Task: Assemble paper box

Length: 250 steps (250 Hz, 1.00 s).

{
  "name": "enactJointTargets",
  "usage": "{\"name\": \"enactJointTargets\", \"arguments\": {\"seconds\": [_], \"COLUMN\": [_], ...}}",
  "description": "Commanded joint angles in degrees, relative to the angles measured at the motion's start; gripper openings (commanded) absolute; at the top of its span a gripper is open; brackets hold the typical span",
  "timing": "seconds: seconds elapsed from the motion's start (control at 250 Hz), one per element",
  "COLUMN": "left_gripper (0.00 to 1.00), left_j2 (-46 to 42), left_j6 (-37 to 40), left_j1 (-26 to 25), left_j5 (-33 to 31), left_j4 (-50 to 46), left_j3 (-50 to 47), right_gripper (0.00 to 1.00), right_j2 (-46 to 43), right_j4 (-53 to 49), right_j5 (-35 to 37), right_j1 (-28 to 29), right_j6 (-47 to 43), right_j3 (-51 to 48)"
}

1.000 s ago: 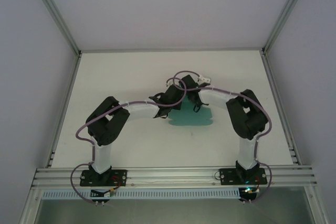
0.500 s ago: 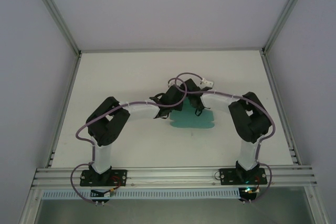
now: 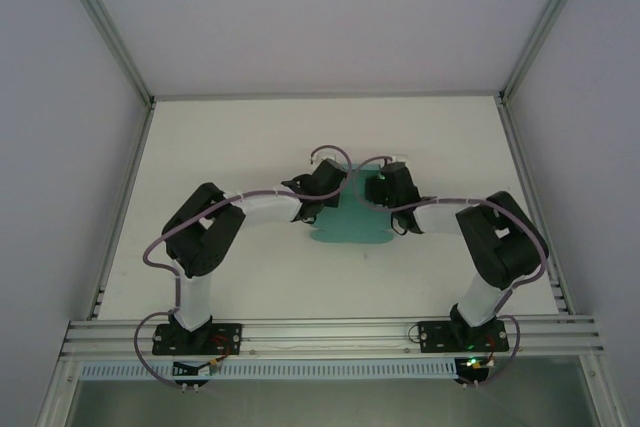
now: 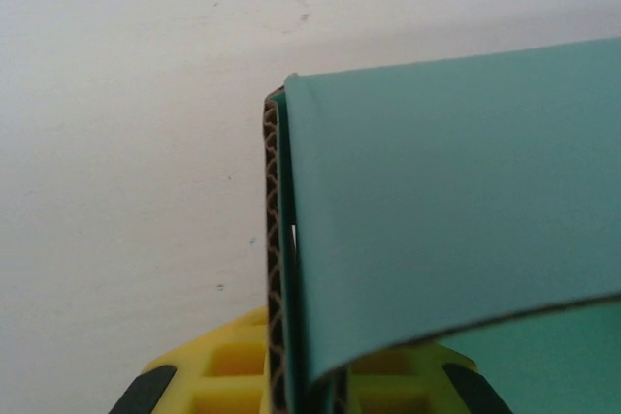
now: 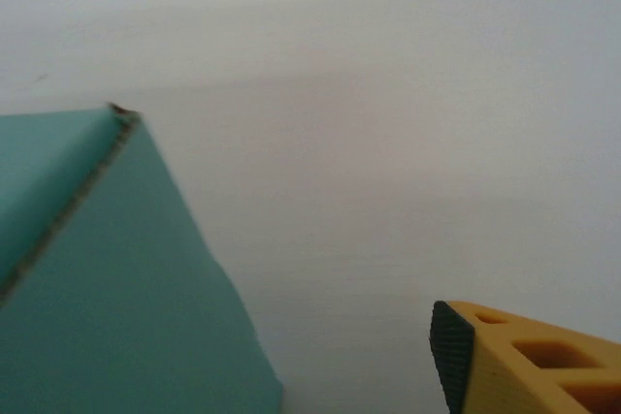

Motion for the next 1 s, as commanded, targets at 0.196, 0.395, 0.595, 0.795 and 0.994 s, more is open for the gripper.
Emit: {"name": "enactJointTargets", "arguments": {"seconds": [0.196, 0.395, 0.595, 0.795, 0.994], "left_gripper": [0.00, 0.00, 0.00, 0.00, 0.00], "left_j2": [1.04, 1.71, 2.66, 3.63, 3.85], "left_j6": [0.83, 0.74, 0.27, 0.08, -0.68], "left_j1": [0.42, 0.39, 0.46, 0.41, 0.44], "left_j5": [-0.83, -0.59, 0.02, 0.17, -0.48], "left_j4": [-6.86, -6.82, -7.10, -7.99, -8.66], "left_j3": [0.61, 0.77, 1.63, 2.61, 2.61], "right_gripper": [0.83, 0.87, 0.78, 0.67, 0.49], "right_j2": [-5.65, -10.96, -11.09, -6.67, -2.58], "right_j4": [10.37, 1.83, -10.19, -7.55, -6.56], "right_j5": [-15.48, -6.10, 2.02, 0.46, 1.07], "right_j1": [0.10, 0.11, 0.10, 0.34, 1.46], "right_j6": [-4.26, -2.87, -0.27, 3.36, 4.02], "right_j3": [-3.04, -3.59, -1.08, 0.84, 4.87]}}
